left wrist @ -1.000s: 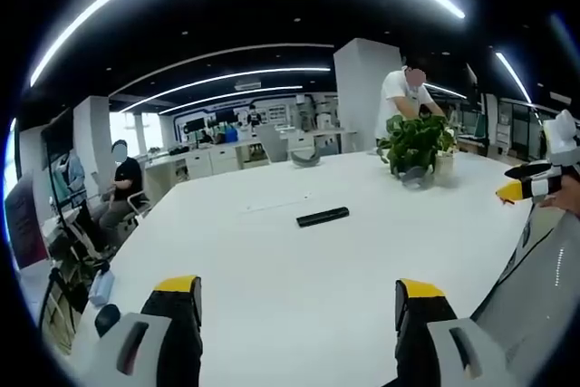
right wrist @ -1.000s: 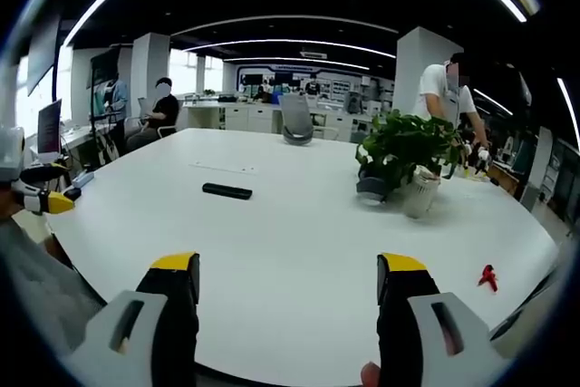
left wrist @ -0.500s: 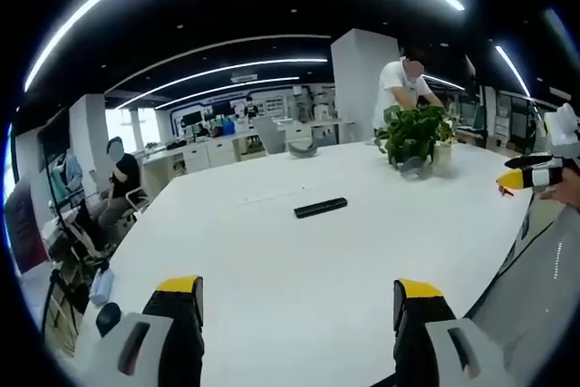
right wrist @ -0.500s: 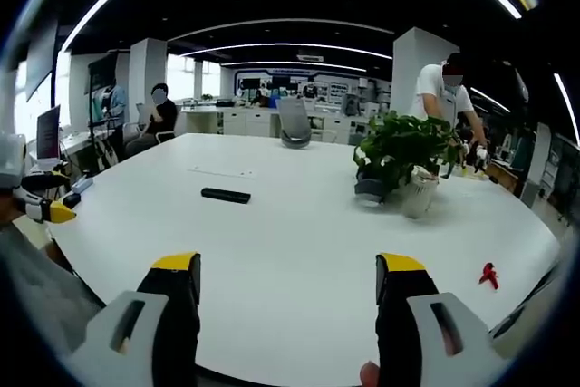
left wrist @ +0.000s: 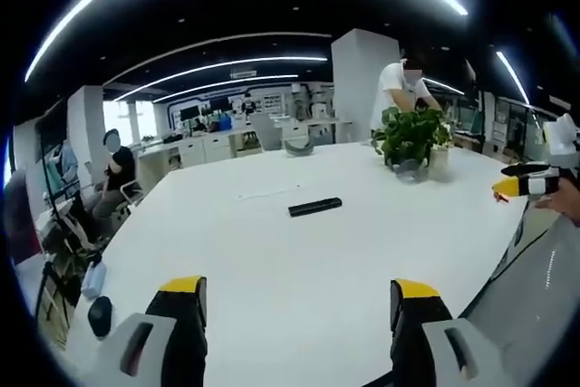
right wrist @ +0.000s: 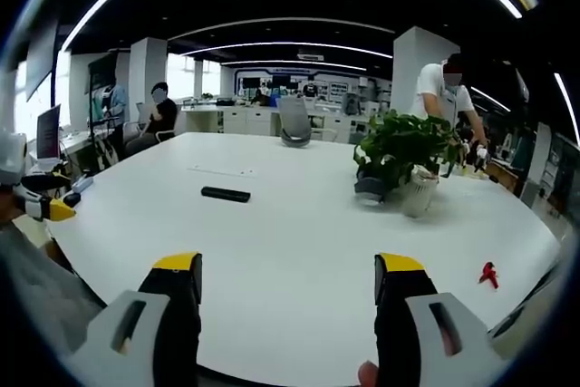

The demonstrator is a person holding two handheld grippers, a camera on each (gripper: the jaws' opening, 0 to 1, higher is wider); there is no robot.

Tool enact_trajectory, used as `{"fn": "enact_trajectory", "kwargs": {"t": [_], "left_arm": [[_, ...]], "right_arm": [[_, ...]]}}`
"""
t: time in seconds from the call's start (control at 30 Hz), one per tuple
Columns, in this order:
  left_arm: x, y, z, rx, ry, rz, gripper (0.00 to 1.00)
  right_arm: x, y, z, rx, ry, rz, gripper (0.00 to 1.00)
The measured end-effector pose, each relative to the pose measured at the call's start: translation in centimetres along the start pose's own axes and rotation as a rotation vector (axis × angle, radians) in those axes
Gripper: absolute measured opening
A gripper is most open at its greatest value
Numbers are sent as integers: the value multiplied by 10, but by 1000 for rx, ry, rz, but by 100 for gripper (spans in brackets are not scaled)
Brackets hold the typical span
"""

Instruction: Press the specified remote control buttons in sequence, fully releasing each button before pressing the next.

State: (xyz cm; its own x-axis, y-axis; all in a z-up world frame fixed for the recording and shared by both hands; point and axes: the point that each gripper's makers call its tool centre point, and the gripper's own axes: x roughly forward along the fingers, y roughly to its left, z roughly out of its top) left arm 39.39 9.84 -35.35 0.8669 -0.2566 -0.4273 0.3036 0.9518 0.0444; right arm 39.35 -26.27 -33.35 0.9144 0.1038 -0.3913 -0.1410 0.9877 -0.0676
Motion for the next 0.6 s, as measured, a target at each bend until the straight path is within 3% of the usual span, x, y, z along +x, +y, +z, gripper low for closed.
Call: {"fn": "enact_trajectory", "kwargs": {"t": [0.37,0.6], "left_arm": [[3,2,21,-7,8,-57,68],[18,11,37,-19,39,-84,65]], "right_arm": [[0,-1,-1,7,7,3,79],[1,-1,-3,11,16,4,77]]}}
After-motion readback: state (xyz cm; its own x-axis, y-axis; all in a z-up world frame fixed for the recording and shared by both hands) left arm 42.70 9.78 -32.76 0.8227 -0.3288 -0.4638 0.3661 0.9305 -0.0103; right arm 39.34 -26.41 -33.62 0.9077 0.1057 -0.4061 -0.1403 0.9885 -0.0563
